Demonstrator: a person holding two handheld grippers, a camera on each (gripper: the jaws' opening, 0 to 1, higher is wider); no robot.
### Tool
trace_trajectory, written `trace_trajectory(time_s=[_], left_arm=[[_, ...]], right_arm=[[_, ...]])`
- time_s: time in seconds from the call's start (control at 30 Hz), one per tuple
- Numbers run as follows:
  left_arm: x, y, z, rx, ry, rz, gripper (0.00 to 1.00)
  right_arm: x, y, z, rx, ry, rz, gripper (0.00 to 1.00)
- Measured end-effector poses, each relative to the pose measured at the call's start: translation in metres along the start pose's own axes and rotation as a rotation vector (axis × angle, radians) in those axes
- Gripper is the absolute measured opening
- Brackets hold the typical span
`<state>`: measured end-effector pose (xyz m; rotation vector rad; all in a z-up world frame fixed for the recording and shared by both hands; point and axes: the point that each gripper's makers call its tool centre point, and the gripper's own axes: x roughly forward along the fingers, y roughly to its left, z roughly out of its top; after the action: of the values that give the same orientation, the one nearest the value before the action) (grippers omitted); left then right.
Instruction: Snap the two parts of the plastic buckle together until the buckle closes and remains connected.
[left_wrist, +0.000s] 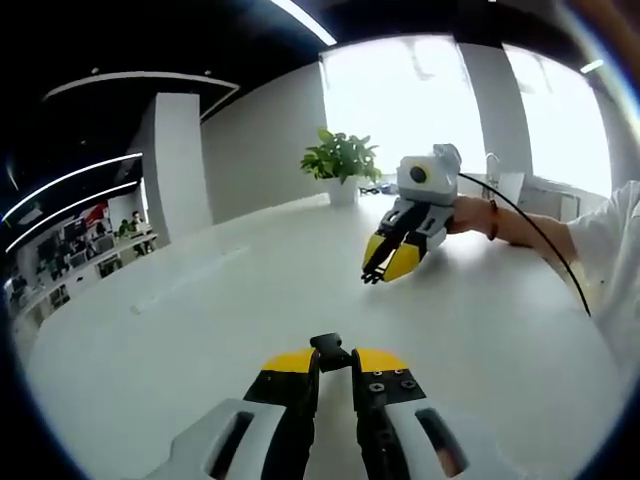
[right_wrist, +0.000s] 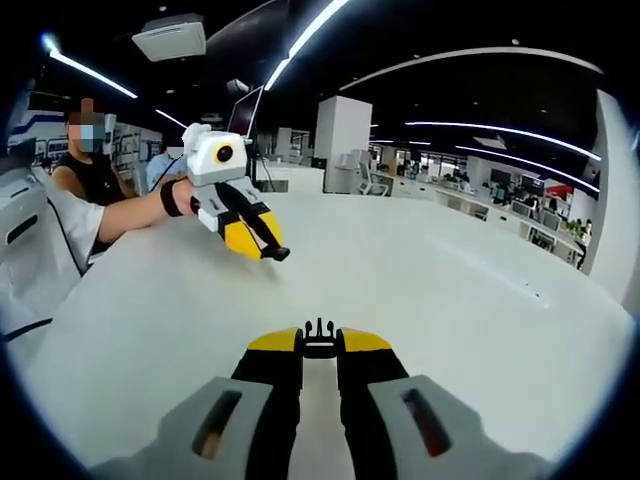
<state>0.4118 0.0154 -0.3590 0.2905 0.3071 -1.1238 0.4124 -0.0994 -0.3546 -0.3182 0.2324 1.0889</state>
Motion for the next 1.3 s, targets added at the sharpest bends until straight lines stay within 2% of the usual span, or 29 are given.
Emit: trace_trajectory(time_s=[0.23,0.37,1.3], left_arm=[[0.000,-0.008,-0.006,0.007,0.026,-0.054,0.12],[0.000,-0.009,-0.010,0.004,0.043,-0.065,0.12],[0.005,-0.018,-0.008,0.017,0.038,-0.090,0.12]], right_arm=[[0.000,0.004,0.001,0.003,0.000,0.022,0.12],[0.001,0.008,0.000,0.004,0.005,0.038,0.12],[0.007,0.022,0.001,0.015,-0.004,0.101,0.12]])
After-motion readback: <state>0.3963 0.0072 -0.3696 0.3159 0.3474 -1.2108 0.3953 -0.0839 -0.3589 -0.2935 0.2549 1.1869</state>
